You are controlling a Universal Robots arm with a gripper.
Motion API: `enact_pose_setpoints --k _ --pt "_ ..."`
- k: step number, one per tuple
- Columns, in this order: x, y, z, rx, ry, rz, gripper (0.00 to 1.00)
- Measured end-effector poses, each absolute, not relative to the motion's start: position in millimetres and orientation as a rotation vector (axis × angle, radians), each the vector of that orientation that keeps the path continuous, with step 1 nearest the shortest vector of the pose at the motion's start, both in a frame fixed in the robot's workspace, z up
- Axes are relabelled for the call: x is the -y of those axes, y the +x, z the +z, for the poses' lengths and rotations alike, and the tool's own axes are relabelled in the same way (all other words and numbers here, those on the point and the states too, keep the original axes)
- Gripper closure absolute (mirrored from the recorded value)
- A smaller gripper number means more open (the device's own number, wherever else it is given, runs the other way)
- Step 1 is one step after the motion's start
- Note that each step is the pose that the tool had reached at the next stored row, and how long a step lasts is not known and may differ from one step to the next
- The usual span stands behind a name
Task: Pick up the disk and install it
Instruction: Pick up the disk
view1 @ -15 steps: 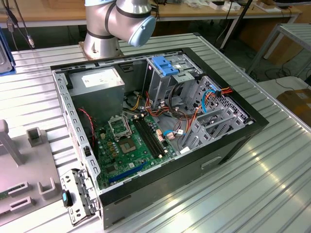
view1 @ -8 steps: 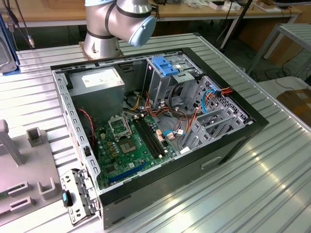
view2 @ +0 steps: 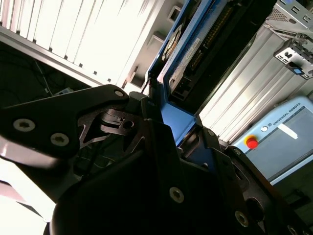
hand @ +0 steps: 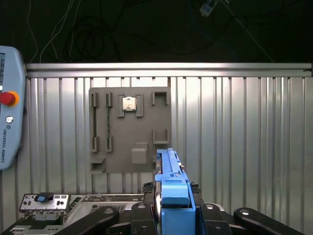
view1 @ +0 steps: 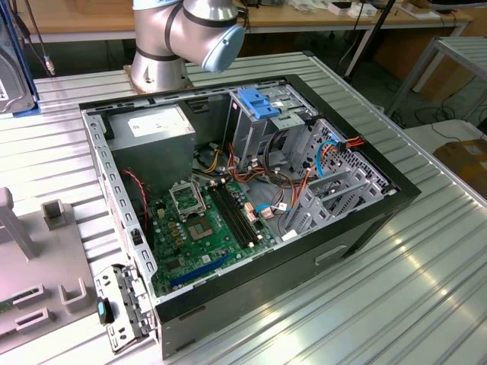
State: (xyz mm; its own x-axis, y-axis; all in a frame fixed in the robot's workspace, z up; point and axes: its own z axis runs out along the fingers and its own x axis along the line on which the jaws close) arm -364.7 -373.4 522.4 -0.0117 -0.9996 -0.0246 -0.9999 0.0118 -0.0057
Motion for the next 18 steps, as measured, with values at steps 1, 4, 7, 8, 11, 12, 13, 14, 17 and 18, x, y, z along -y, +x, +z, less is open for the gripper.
enact_pose_setpoints --k 1,4,7,8,11,12,13,14,17,18 --pt "373.4 -362.9 522.4 -2.219 -2.193 0.021 0.63" --pt "373.4 -359.6 522.4 -2.219 -2.193 0.021 0.63" --pt "373.4 -354.1 522.4 -2.219 -2.193 0.021 0.63" --pt "373.4 -352.0 522.4 -2.219 -2.193 0.021 0.63" --pt "373.4 -345.2 522.4 -2.219 -2.193 0.021 0.63" --pt "373.4 -344.2 522.4 -2.219 -2.193 0.021 0.63" --pt "373.4 -343.0 522.4 -2.219 -2.193 0.021 0.63" --pt "373.4 -342.3 522.4 -2.219 -2.193 0.021 0.63" --pt "373.3 -339.8 522.4 -2.219 -2.193 0.021 0.63" --pt "373.4 -338.4 522.4 -2.219 -2.193 0.021 0.63"
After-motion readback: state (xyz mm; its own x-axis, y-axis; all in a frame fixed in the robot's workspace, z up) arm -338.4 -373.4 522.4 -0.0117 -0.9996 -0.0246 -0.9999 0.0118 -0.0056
